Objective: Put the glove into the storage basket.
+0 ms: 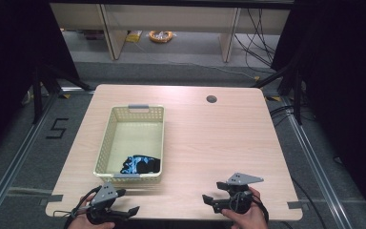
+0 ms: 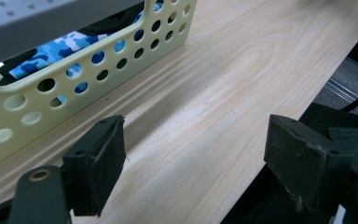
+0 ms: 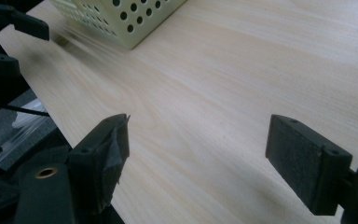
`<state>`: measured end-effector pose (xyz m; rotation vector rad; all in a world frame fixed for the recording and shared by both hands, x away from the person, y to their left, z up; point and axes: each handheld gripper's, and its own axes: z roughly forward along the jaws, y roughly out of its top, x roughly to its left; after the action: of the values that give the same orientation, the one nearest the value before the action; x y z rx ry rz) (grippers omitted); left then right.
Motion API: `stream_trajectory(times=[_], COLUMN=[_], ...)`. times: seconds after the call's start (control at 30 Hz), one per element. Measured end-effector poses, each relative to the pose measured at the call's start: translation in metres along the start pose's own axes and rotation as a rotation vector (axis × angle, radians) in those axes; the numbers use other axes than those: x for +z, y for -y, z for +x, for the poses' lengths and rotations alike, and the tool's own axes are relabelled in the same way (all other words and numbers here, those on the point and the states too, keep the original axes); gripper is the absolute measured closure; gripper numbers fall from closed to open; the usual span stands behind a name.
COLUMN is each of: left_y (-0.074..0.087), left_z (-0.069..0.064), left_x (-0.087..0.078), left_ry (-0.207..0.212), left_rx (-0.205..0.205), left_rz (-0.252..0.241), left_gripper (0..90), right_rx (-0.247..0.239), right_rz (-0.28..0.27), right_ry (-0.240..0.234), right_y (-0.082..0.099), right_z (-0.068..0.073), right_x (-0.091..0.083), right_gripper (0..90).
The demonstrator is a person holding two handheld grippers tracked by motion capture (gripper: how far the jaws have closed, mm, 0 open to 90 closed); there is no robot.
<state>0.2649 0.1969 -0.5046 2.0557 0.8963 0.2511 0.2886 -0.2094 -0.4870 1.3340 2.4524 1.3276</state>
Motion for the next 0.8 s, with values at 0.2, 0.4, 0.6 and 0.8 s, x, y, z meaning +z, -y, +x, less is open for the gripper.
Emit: stream_trajectory(times=[0.2,0.4,0.6,0.8], left_y=[0.001,0.001,0.002,0.002], left_z=[-0.002,-0.001,-0.002,-0.001], left_x=[0.002,0.002,0.003,0.003], left_ry=[0.0,0.005,-0.001,0.0], left_rx=[-0.022,-0.003,-0.002,0.008], left_rz=[-0.004,0.013,0.013,0.029], left_gripper=[20.0,20.0,20.0,20.0], right_rx=[-0.045,-0.067,-0.059,-0.078], right_rz=[0.007,0.026,0.039,0.054], right_ry=[0.023,0.029,0.064,0.064], right_y=[0.004,0.009,0.014,0.018], right_z=[-0.001,-0.001,0.004,0.004], right_x=[0.0,-0.003,-0.006,-0.006], right_gripper=[21.4,19.2,18.7,18.6])
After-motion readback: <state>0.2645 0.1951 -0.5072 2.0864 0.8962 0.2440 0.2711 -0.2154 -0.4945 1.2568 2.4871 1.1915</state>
